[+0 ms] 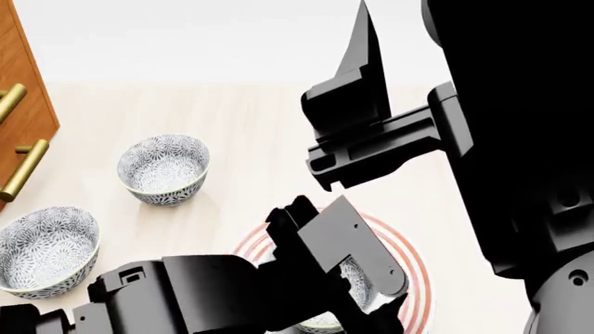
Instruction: Put the bowl at the front on the plate.
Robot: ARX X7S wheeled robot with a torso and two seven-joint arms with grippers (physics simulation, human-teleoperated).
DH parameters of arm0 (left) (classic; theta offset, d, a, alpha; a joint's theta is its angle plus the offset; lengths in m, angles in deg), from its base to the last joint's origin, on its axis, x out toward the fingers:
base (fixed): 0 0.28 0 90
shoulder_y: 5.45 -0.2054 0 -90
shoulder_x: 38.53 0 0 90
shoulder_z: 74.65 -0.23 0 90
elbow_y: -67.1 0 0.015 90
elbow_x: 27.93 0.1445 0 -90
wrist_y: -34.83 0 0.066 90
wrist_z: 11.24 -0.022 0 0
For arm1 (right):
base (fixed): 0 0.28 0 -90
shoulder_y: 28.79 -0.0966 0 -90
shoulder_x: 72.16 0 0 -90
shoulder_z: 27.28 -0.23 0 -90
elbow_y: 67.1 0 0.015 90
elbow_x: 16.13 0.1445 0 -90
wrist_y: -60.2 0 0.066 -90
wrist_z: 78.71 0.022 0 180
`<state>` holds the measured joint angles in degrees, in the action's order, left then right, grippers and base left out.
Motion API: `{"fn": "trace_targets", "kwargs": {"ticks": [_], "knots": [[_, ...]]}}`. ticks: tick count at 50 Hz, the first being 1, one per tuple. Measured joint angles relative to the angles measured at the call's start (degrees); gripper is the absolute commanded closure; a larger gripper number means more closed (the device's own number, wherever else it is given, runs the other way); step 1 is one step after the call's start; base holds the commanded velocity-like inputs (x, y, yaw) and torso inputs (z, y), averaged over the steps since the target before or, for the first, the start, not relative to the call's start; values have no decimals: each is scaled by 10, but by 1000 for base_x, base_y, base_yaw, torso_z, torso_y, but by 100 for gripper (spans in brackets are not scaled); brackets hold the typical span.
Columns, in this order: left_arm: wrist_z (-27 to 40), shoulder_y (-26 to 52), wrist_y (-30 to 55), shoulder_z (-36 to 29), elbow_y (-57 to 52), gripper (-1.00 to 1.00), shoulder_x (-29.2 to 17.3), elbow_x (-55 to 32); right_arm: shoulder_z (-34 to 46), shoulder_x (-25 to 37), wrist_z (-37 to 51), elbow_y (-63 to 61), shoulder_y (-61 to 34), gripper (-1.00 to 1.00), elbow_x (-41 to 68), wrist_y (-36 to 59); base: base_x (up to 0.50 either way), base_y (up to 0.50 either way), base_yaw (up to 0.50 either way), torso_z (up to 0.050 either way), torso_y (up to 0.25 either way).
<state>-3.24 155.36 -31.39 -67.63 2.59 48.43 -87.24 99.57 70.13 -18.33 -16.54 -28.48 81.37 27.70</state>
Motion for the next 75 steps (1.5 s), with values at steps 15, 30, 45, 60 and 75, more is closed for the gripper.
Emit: {"fn": "trace_targets", "kwargs": {"ticks": [15, 30, 45, 60, 75], "knots": [[4, 10, -19, 44, 30, -100, -21, -29, -6, 13, 13, -18, 9, -100, 9, -11, 0, 0, 0, 0, 0], [13, 10, -41, 74, 40, -100, -46, -42, -15, 30, 25, -38, 24, -100, 16, -26, 0, 0, 0, 0, 0], [45, 2, -62, 93, 54, -100, -79, -38, -28, 57, 39, -60, 40, -100, 23, -44, 0, 0, 0, 0, 0], [74, -12, -78, 107, 36, -100, -114, -39, -42, 82, 39, -76, 71, -100, 12, -66, 0, 0, 0, 0, 0], [143, -39, -109, 131, -86, -100, -184, -43, -50, 101, 41, -95, 113, -100, -5, -91, 0, 0, 0, 0, 0]]}}
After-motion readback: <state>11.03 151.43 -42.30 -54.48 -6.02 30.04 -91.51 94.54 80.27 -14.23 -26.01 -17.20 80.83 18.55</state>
